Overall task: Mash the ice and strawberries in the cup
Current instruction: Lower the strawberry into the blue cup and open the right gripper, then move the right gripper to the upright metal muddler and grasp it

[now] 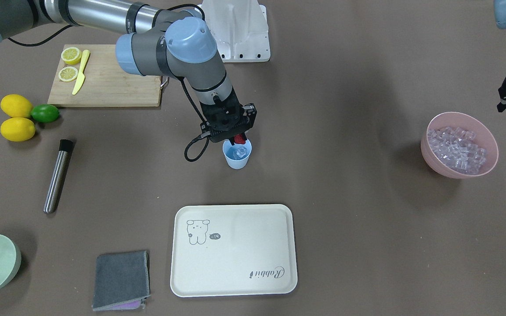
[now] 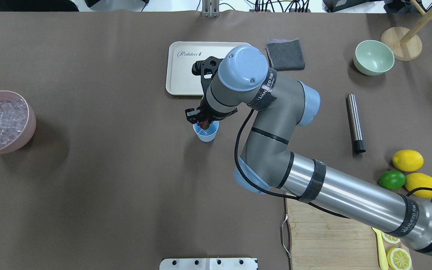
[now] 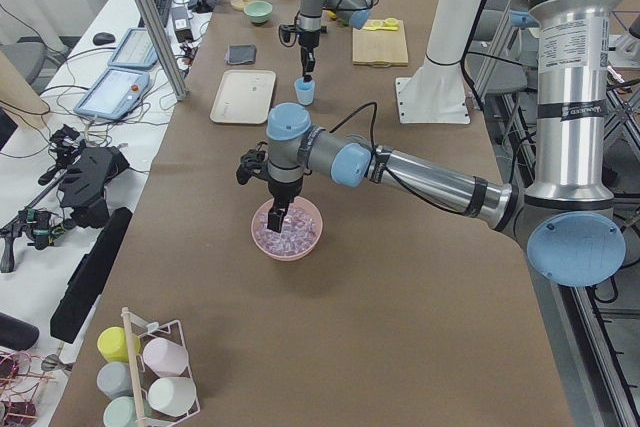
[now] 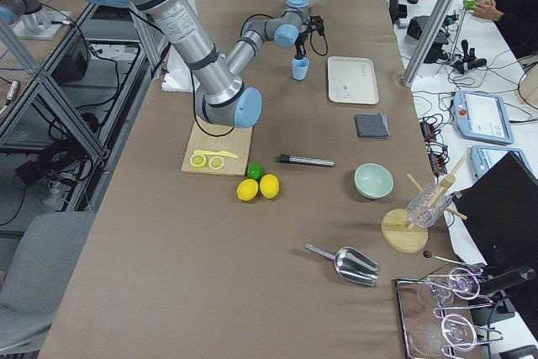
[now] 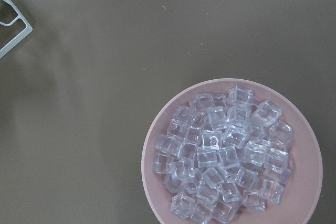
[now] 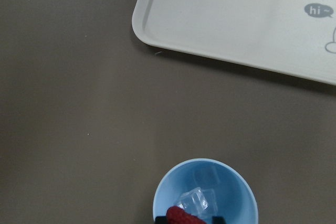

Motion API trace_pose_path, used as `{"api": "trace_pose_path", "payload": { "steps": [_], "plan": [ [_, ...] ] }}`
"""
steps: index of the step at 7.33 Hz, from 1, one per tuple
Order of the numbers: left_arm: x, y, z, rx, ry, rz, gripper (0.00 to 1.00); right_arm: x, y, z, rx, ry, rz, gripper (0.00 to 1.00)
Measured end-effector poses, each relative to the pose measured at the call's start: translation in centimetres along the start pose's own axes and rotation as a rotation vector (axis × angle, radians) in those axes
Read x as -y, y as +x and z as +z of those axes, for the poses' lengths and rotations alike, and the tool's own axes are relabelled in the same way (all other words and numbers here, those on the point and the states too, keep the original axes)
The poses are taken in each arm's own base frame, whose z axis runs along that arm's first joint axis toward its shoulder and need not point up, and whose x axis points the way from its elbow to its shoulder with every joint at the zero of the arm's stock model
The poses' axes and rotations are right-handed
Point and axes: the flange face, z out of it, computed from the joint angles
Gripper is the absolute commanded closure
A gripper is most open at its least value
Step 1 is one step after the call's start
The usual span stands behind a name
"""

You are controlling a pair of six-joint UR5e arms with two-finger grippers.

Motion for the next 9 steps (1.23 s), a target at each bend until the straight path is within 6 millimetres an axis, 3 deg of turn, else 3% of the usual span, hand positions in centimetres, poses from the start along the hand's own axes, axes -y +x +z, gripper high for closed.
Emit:
{"api": "trace_pose_path", "payload": {
  "steps": [1,4,5,6,9],
  "plan": [
    [0.0,0.0,0.0,0.000,0.000,-0.001,0.02,0.1,0.1,0.2,-0.007,0.003,0.012,0.00],
    [-0.2,-0.6,0.8,-0.009,-0.022,-0.018,0.02,0.5,0.5,-0.2,-0.011,0.015,0.052,0.00],
    [-0.3,-1.7,1.3,-0.018,-0.032,-0.042,0.02,1.1,1.9,-1.2,-0.007,0.005,0.062,0.00],
    [-0.3,-3.2,1.1,-0.018,-0.029,-0.070,0.02,1.9,4.8,-2.5,-0.008,-0.010,0.068,0.00],
    [-2.4,-7.5,-0.9,-0.021,-0.001,-0.037,0.02,3.3,20.3,-6.2,-0.056,-0.050,0.133,0.00]
  ]
}}
